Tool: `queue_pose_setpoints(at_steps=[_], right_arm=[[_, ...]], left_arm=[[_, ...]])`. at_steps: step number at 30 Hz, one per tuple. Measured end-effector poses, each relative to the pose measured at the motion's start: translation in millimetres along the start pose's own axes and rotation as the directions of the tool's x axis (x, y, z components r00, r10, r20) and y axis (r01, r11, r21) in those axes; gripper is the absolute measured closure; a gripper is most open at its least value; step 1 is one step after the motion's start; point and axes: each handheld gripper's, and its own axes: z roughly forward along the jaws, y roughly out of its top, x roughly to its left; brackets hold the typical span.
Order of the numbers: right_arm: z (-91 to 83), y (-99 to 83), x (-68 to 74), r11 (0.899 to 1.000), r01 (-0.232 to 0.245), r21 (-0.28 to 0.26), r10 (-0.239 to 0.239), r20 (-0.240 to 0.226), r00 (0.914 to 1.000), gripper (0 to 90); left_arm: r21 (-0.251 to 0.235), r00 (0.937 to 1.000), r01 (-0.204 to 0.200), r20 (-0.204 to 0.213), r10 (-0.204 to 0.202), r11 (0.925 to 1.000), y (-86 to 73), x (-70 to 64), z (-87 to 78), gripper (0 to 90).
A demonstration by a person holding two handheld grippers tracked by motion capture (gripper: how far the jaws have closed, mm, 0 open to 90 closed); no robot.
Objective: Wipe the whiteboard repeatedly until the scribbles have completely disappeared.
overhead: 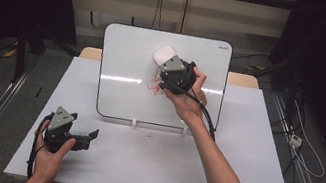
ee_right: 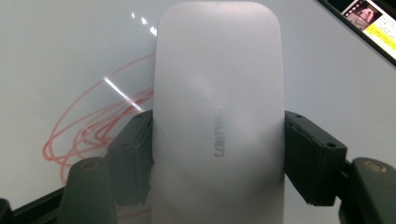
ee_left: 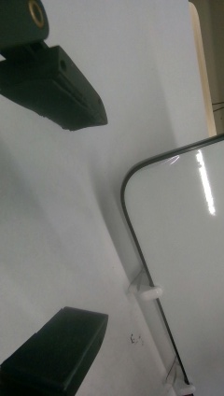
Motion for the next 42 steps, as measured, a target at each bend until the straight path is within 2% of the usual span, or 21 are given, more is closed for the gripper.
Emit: queue_pose_setpoints(at_steps=[10, 26, 36, 42], right_arm=[[-0.1, -3.4, 12.2, 1.000, 0.016, -0.007, -0.016, -0.019, 0.9997, 31.5], [-1.6, -7.1, 35.7, 0.997, 0.070, -0.012, -0.071, -0.044, 0.9965, 31.5], [-2.3, -7.1, 33.2, 0.998, 0.062, -0.013, -0.063, -0.056, 0.9965, 31.5], [-2.1, -6.2, 22.7, 0.999, 0.037, -0.014, -0.038, -0.038, 0.9986, 31.5]], left_arm=[[-0.001, 1.0000, -0.004, -0.004, 0.004, 1.0000, 0.0, -1.1, 0.9, 5.5], [0.003, 1.0000, -0.005, -0.001, 0.005, 1.0000, 0.3, -1.4, 1.8, 5.5], [0.005, 1.0000, 0.000, -0.001, 0.000, 1.0000, -0.8, 0.9, 1.7, 5.5], [0.003, 1.0000, 0.001, -0.002, -0.001, 1.0000, -0.6, 0.7, 0.9, 5.5]])
